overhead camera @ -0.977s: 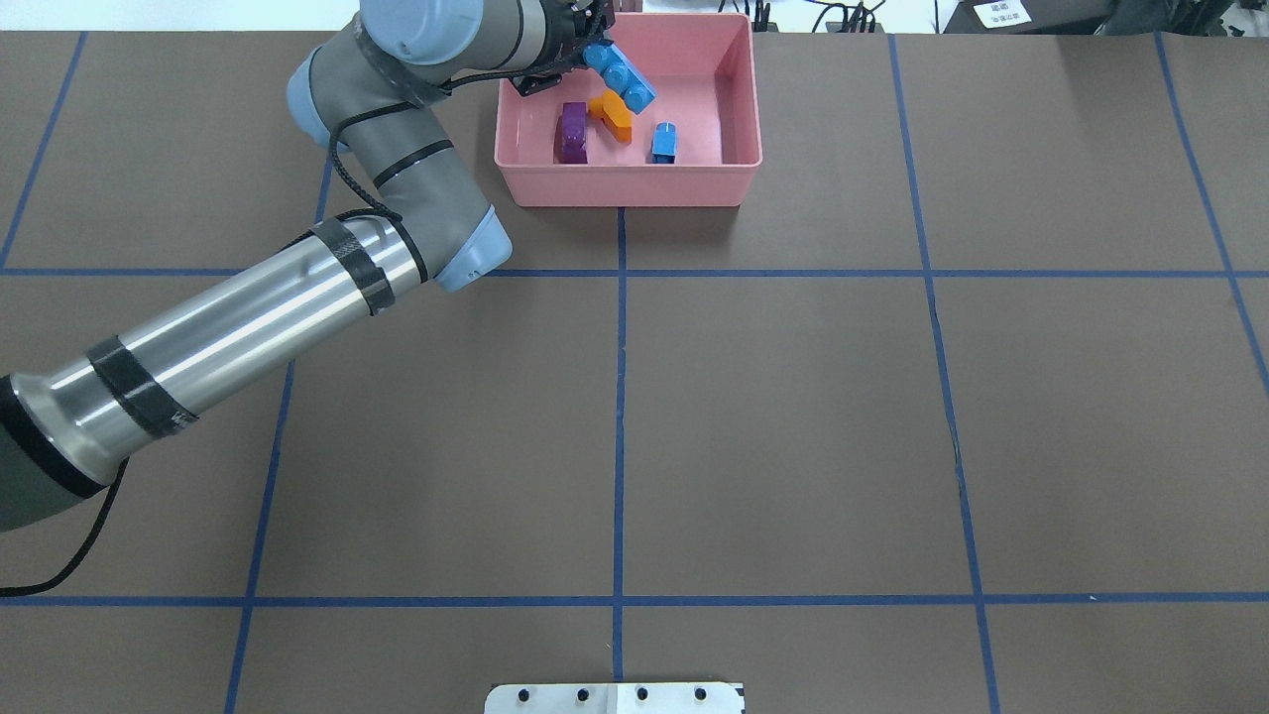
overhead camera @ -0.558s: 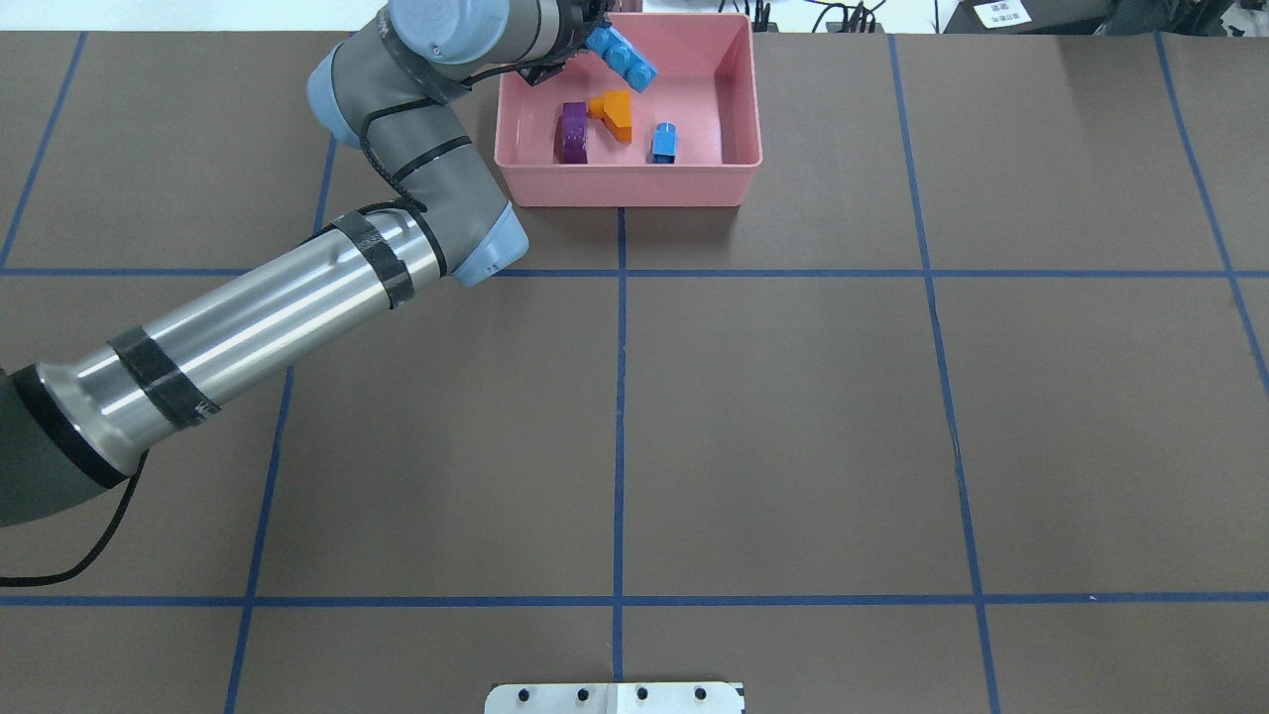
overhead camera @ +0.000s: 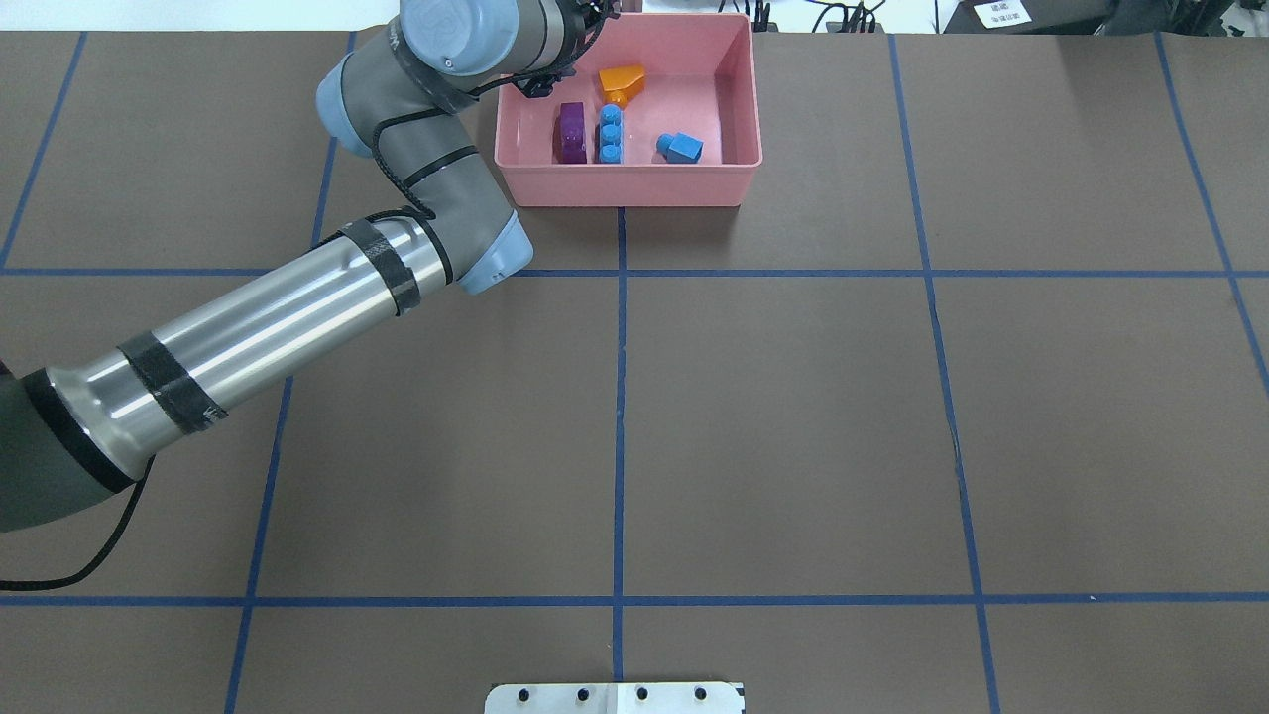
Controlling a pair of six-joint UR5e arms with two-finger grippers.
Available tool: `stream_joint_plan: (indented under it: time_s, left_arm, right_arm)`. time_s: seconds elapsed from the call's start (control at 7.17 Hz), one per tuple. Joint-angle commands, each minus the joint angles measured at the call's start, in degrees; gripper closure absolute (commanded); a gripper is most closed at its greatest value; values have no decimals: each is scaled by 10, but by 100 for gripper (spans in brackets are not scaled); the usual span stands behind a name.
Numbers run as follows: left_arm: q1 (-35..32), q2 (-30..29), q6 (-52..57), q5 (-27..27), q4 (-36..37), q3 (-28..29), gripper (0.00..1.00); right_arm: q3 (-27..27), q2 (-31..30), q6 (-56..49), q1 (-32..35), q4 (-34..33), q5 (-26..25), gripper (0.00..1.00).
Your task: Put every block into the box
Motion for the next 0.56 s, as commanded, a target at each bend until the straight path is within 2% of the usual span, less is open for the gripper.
stream_joint_plan:
  time_s: [0.0,0.14,0.42]
  left_arm:
    - [1,0,-2,0,0,-1,0]
    - [2,1,-2,0,0,-3,0]
    - [2,4,-2,0,0,-5,0]
  right_arm:
    - [28,-3,2,-2,-9,50,100]
    - [58,-8,28,21,-14,69,100]
    - [116,0,85,94,-18,51,100]
